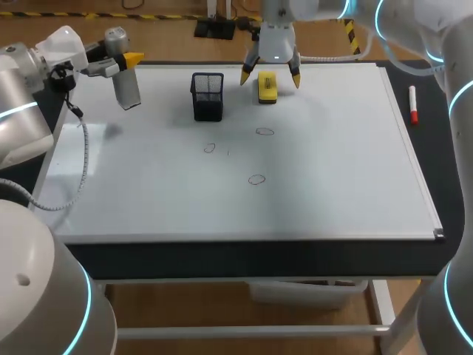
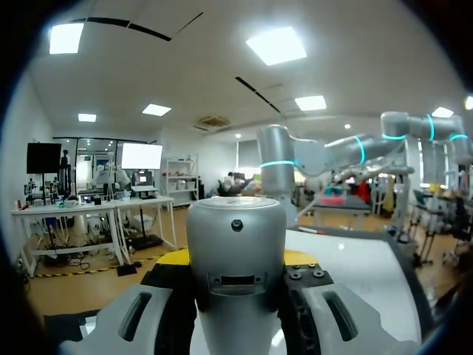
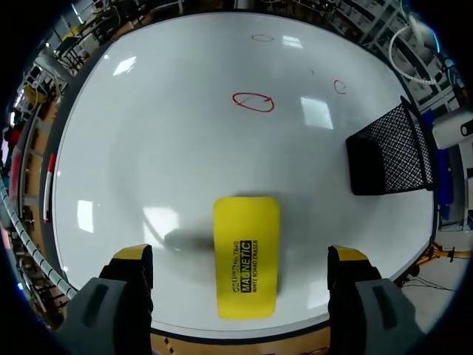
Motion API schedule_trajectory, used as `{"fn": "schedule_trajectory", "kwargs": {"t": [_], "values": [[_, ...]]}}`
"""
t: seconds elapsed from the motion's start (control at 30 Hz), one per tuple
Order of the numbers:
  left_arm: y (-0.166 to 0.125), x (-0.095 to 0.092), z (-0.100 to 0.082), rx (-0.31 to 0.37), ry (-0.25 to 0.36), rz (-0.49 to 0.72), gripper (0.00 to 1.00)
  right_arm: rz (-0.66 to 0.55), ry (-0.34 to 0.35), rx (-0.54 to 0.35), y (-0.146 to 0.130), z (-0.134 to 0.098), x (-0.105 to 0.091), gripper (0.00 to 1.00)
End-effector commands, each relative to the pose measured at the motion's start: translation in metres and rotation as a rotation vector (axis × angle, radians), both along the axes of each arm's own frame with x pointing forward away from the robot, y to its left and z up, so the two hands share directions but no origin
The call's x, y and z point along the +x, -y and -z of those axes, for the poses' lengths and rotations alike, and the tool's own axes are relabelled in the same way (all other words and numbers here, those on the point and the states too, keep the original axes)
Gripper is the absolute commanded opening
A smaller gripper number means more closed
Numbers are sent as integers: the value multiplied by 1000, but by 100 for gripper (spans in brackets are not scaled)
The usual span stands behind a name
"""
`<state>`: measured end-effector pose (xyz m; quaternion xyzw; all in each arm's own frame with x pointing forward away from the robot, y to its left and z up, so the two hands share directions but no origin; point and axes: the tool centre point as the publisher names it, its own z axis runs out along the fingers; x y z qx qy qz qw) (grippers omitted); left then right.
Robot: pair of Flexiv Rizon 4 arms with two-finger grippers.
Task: Pick up the inspection probe, press it on each red-marked spot on the whiteboard one by one, put down the probe, pick up the eraser, and wipe off all the red marks.
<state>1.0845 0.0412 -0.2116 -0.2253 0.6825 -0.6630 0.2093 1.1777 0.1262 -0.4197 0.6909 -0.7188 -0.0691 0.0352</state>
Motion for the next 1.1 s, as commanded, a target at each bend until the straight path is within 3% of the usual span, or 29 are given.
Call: {"fn": "schedule_trajectory", "kwargs": {"t": [0.03,0.13,0.17,0.27,0.33,0.4,0.7,1.1], "values": [[0,0,0,-1,2,1,0,-8,-28,-7,-2,9,13,100],[0,0,0,-1,2,1,0,-14,-27,-14,-4,9,14,99],[0,0,0,-1,2,1,0,-16,-27,-15,-4,9,14,93],[0,0,0,-1,2,1,0,-21,-26,-21,-5,9,15,47],[0,0,0,-1,2,1,0,-26,-26,-21,-5,9,15,29],[0,0,0,-1,2,1,0,-28,-25,-23,-6,9,15,0],[0,0,0,-1,2,1,0,-7,11,-44,-1,-5,8,0],[0,0,0,-1,2,1,0,97,104,-83,43,-35,-16,0]]}}
